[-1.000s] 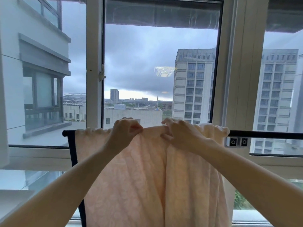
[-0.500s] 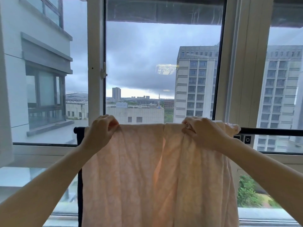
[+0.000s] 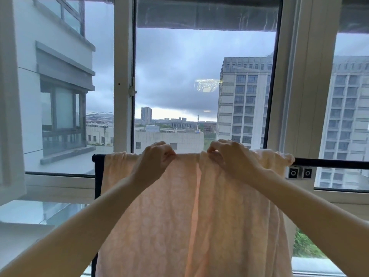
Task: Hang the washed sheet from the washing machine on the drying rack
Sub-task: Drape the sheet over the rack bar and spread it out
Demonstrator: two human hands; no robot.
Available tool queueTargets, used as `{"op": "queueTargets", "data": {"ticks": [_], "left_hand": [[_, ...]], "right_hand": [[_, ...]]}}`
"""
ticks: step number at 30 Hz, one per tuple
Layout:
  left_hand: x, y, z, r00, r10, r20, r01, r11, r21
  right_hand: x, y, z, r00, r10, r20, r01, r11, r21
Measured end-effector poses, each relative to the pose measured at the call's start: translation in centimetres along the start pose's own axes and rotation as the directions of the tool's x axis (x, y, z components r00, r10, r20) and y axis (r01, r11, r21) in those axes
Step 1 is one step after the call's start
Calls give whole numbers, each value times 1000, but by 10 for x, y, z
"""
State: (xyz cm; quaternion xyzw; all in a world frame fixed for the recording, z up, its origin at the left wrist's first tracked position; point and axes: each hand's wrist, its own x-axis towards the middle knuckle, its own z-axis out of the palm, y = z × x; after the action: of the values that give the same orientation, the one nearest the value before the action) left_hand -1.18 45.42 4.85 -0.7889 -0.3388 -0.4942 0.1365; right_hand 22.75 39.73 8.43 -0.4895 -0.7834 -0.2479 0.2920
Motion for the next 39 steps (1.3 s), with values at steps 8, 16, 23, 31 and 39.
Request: {"op": "queueTargets", "data": {"ticks": [8, 16, 23, 31, 39], "left_hand": [[-11, -26, -21, 981, -187, -44, 192, 972, 138], [5, 18, 8, 998, -33, 54, 32, 999, 15], [7, 16, 16, 999, -12, 52, 14, 999, -32], [7, -1, 3, 989, -135, 62, 132, 990, 58], [24, 52, 31, 996, 37, 79, -31, 997, -76]], "right_hand": [[-5, 7, -5, 999, 42, 10, -42, 999, -4], [-7, 0, -9, 998, 48, 39, -43, 991, -123], [-17, 19, -13, 992, 104, 70, -95, 988, -123], [-27, 26, -22, 993, 120, 16, -116, 985, -130], [-36, 25, -14, 960, 280, 22, -267, 934, -236]]}}
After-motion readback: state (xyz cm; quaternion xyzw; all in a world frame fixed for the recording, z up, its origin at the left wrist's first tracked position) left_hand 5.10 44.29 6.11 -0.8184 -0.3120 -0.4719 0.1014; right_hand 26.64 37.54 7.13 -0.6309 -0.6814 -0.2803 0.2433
